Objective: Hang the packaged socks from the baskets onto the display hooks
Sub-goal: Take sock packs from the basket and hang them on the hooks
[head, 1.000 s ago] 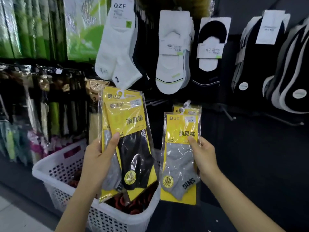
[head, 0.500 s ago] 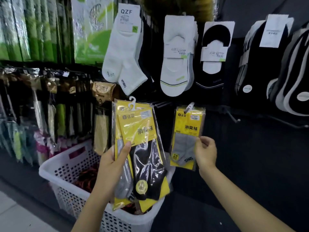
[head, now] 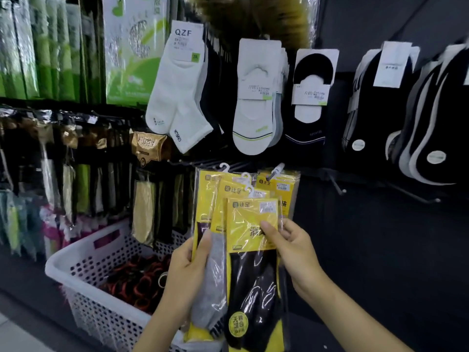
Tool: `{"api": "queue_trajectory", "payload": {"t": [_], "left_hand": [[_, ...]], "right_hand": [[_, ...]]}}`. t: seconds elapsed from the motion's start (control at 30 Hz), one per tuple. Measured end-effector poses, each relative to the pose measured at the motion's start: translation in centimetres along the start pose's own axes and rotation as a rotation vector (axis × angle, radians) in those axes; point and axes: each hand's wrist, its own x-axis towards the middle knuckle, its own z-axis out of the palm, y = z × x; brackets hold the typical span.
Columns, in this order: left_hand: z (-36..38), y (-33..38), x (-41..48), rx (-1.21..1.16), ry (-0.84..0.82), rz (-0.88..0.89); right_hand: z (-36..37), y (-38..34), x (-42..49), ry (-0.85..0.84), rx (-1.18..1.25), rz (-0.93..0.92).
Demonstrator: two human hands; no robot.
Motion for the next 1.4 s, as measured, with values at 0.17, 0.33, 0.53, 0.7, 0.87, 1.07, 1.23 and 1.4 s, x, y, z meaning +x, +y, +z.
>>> {"api": "queue_trajectory", "payload": {"t": [0.17,0.33,0.53,0.7,0.87,1.07,1.23,1.4], "left_hand": [[-0.2,0.0,0.1,-0.020,-0.020,0.012],[-1.6,0.5,0.8,0.067,0.101,0.091],[-5.4,0.1,2.1,0.080,0.248,0.081],[-5.9,0.1,2.3,0.080,0.297,0.047],[-5.0,0.4,2.0,0.063,0.296,0.047],[-4.0,0.9,1.6,0.040,0.297,0.093],[-3.4,0.7,1.6,-0.077,0.243,0.030],[-1.2,1.0,0.8,-0.083,0.125,0.021]], "right_hand": [[-0.9,0.6,-0.3,-0.025,0.003,-0.010],[-2.1,0.6,-0.1,0.119,0.043,-0.071],[-3.1,0.1,1.8,0.255,-0.011,-0.140],[-1.8,0.4,4.8,0.278,-0.127,-0.160],[-1.5,2.1,8.3,0.431,-0.124,-0.026],[-3.5,3.8,9.2,0.690,-0.157,0.151],[-1.7,2.1,5.1,0.333,-0.027,0.072],[1.8,-1.1,1.1,-0.094,0.013,-0.052]]}}
